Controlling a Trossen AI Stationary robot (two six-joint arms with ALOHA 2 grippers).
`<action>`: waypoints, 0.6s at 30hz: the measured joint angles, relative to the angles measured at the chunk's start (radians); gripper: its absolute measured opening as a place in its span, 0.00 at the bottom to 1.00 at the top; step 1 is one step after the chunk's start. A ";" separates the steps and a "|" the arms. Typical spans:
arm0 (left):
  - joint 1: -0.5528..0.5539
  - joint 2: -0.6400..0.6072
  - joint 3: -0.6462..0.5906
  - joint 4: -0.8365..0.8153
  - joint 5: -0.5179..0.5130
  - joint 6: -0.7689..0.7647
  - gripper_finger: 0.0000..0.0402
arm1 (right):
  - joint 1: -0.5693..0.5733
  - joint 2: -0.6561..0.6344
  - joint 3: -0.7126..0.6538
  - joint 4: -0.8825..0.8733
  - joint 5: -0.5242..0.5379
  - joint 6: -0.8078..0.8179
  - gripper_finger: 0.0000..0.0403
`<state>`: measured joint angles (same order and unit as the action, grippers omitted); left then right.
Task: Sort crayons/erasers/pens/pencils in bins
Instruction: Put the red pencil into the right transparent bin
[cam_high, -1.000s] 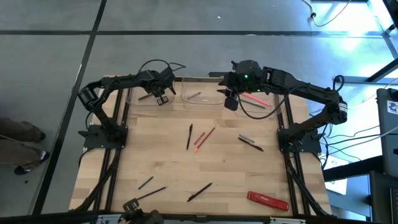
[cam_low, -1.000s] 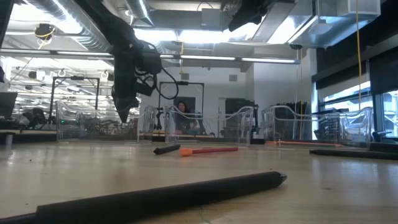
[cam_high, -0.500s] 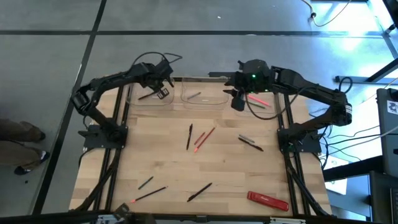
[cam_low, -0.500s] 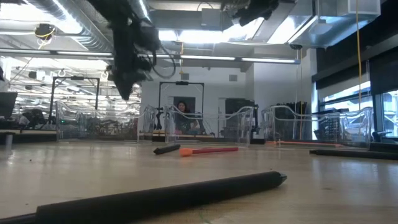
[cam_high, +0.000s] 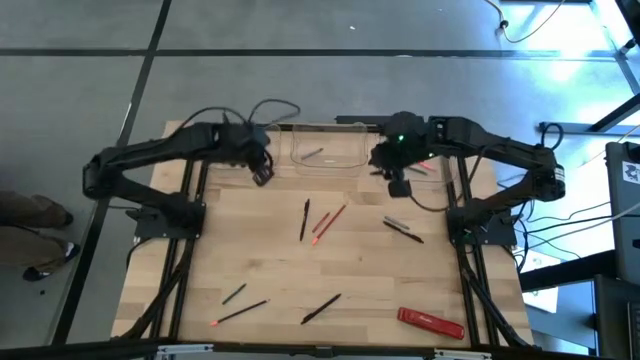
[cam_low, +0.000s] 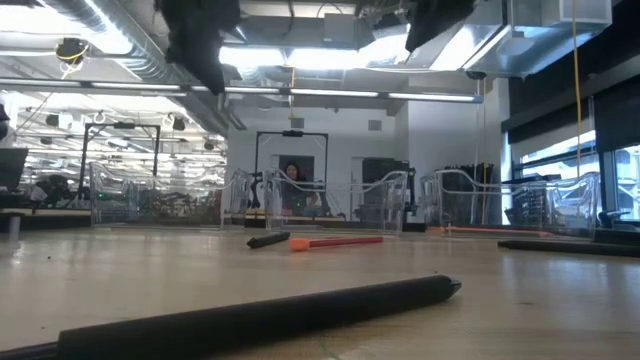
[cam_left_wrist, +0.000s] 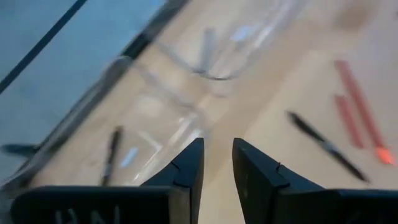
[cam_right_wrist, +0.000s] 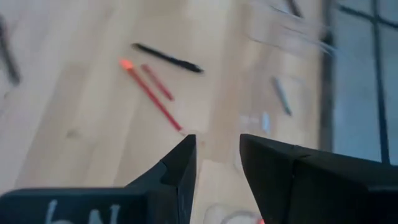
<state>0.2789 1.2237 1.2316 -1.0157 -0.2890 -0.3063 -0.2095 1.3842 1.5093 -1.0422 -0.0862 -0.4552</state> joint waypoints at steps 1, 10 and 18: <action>-0.039 -0.002 0.000 0.003 0.000 -0.012 0.19 | 0.017 0.011 0.000 0.002 -0.012 -0.029 0.31; -0.294 -0.004 -0.001 0.029 -0.038 -0.185 0.19 | 0.159 0.165 0.000 0.056 -0.021 -0.070 0.31; -0.447 -0.004 -0.001 0.019 -0.041 -0.259 0.19 | 0.223 0.348 0.000 0.183 -0.028 0.039 0.31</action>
<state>-0.1677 1.2201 1.2308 -0.9968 -0.3300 -0.5657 0.0131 1.7324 1.5093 -0.8593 -0.1142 -0.4163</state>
